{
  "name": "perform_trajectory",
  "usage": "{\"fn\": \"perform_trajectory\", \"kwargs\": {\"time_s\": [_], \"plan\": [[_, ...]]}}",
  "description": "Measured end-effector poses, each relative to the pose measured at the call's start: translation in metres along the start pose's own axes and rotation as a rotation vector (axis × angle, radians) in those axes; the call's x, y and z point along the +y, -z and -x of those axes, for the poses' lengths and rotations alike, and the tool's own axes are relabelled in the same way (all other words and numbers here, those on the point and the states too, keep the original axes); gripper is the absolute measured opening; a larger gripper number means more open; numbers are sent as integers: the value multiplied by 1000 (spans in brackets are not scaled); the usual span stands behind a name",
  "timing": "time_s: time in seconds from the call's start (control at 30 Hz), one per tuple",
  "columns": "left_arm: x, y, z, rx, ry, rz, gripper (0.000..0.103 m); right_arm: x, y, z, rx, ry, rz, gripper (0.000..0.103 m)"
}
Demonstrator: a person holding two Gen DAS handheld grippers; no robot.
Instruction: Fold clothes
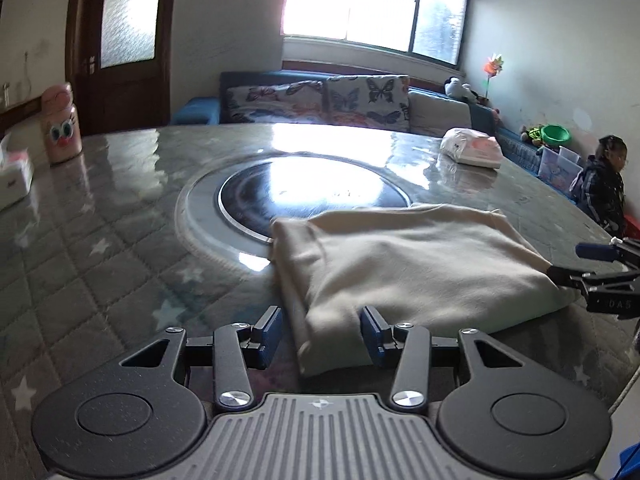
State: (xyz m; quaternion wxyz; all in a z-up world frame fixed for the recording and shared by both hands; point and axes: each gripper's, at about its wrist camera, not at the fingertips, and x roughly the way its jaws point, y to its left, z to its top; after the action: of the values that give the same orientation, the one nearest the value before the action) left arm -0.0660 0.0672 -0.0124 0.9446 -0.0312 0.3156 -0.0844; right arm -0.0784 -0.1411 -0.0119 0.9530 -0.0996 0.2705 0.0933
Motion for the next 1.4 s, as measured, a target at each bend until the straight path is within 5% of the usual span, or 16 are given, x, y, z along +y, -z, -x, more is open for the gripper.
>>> {"fn": "perform_trajectory", "kwargs": {"time_s": [0.23, 0.67, 0.8, 1.13, 1.4], "plan": [[8, 1, 11, -8, 9, 52, 48, 7, -17, 17, -50, -27, 47, 76], [20, 2, 15, 19, 4, 90, 49, 58, -43, 20, -49, -248, 172, 75], [30, -7, 23, 1, -14, 100, 58, 86, -47, 15, -31, -333, 273, 73], [64, -31, 24, -16, -48, 215, 84, 172, -55, 9, -60, -498, 620, 60], [71, -41, 5, 24, 19, 284, 91, 200, -52, -10, -27, -496, 739, 33]]}}
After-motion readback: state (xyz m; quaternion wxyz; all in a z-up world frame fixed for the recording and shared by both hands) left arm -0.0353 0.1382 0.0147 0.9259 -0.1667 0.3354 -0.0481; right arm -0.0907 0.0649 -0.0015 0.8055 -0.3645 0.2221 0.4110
